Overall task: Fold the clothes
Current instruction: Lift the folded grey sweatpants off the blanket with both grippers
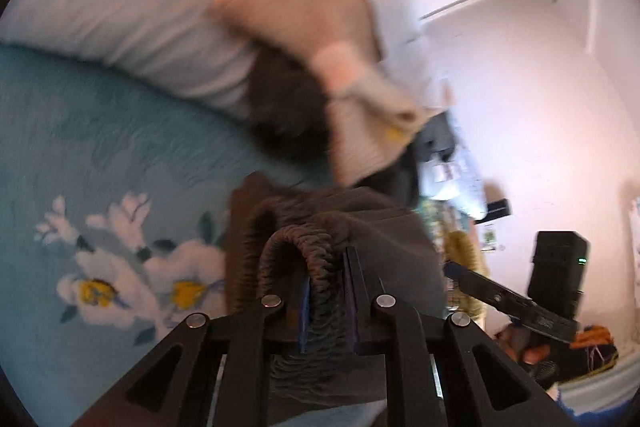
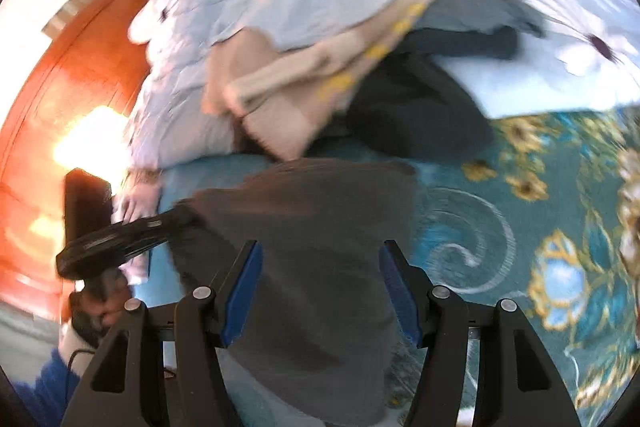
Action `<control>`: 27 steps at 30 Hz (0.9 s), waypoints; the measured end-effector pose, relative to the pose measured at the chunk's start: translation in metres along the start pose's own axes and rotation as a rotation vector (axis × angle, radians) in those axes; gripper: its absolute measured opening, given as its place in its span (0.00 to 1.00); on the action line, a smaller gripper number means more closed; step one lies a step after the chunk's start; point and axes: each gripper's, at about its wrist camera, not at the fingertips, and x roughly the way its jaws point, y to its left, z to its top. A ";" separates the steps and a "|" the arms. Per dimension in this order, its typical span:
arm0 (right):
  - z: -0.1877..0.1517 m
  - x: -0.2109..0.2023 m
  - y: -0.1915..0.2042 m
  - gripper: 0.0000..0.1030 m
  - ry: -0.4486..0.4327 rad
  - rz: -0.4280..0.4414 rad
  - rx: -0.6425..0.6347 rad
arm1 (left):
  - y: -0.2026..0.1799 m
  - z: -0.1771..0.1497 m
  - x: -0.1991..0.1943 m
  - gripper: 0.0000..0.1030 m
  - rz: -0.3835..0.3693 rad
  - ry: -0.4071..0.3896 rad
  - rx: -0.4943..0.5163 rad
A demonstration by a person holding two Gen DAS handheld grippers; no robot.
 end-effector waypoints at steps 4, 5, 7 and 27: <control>0.000 0.029 -0.002 0.60 0.049 -0.023 -0.018 | 0.004 -0.002 0.006 0.19 0.021 0.009 -0.023; 0.000 0.032 -0.003 0.60 0.051 -0.023 -0.015 | 0.002 -0.001 0.008 0.20 0.037 0.013 -0.013; 0.002 0.042 -0.007 0.60 0.066 -0.050 -0.021 | -0.001 0.000 0.011 0.20 0.062 0.027 -0.006; -0.055 -0.010 0.030 0.60 0.066 -0.030 -0.120 | -0.084 -0.050 0.008 0.41 0.367 0.091 0.358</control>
